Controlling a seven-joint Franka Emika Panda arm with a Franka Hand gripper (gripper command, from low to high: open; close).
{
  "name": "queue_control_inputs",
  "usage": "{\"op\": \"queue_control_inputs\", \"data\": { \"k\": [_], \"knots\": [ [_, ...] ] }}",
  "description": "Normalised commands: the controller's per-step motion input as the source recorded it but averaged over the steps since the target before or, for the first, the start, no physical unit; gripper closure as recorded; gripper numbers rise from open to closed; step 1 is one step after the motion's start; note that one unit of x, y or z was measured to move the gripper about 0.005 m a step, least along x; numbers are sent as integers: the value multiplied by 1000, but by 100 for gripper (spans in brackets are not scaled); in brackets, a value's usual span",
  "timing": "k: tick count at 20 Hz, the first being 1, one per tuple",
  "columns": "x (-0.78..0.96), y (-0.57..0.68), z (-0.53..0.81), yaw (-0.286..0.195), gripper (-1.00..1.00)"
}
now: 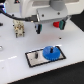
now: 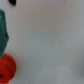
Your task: Insert the blue gear onto the right peg, followed by the red gear
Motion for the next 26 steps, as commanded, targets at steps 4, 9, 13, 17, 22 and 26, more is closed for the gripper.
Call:
{"op": "queue_control_inputs", "data": {
  "k": [4,9,13,17,22,26],
  "knots": [
    [-576,433,-36,0,-100],
    [-497,485,-30,0,-100],
    [-418,513,-35,0,-100],
    [-360,495,-79,0,-100],
    [-340,328,-270,0,-100],
    [-301,142,-409,0,-100]
  ]
}}
